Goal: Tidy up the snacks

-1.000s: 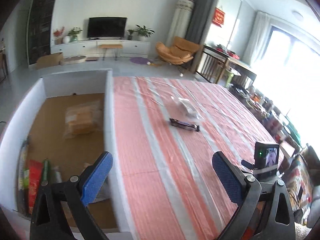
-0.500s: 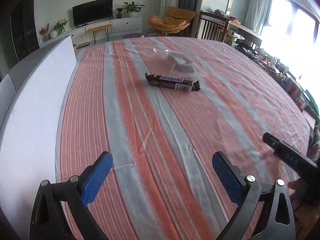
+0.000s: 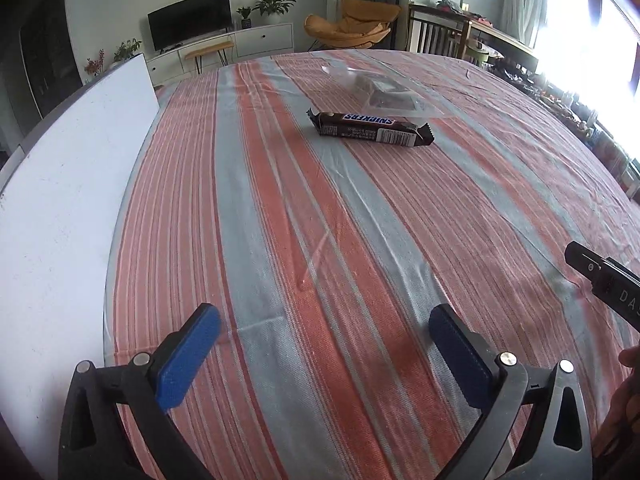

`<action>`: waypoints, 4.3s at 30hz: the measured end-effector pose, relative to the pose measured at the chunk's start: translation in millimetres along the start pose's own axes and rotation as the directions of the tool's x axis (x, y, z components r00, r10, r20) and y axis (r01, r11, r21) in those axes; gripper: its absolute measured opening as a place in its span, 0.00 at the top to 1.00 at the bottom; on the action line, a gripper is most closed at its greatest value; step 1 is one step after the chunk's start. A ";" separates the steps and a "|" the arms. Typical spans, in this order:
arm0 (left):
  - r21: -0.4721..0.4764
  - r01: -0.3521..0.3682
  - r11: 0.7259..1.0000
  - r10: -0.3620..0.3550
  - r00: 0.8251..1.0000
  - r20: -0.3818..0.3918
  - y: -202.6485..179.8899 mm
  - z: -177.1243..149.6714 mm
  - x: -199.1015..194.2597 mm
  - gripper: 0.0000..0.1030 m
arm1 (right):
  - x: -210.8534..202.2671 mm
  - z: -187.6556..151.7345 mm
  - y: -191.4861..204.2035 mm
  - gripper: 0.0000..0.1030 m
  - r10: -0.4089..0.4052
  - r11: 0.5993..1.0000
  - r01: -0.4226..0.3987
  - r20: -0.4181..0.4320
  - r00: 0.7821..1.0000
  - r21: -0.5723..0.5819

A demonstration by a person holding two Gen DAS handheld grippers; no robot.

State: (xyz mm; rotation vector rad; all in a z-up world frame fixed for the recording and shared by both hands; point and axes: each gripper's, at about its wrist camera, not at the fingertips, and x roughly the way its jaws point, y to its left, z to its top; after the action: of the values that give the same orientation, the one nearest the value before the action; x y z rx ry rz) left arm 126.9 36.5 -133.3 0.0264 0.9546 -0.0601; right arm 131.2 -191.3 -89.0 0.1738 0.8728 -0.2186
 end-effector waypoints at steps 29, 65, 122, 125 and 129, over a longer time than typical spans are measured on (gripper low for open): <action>0.000 0.001 1.000 -0.001 1.000 0.000 0.0 -0.1 0.5 0.00 | -1.1 -3.0 2.0 0.21 -0.005 1.000 0.005 -0.005 1.000 -0.014; -0.212 -0.088 0.973 0.037 0.972 -0.233 16.7 124.6 77.6 0.02 | -1.9 2.8 -7.4 0.15 0.067 0.997 -0.067 0.008 0.998 0.038; -0.158 -0.115 0.981 0.115 0.993 -0.010 33.3 28.1 23.2 0.00 | 0.4 -3.7 8.1 0.14 -0.022 0.998 0.021 -0.013 1.000 -0.051; -0.158 -0.115 0.981 0.115 0.993 -0.010 33.5 28.2 23.3 0.00 | 0.4 -3.7 8.3 0.14 -0.022 0.998 0.021 -0.013 1.000 -0.051; -0.158 -0.115 0.981 0.115 0.993 -0.010 33.6 28.2 23.3 0.00 | 0.4 -3.6 8.6 0.14 -0.022 0.998 0.022 -0.013 1.000 -0.051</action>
State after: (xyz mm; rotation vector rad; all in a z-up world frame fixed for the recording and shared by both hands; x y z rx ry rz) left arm 165.4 67.7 -136.1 -0.0653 0.9542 0.1223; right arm 131.1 -182.2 -91.0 0.1182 0.8929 -0.2155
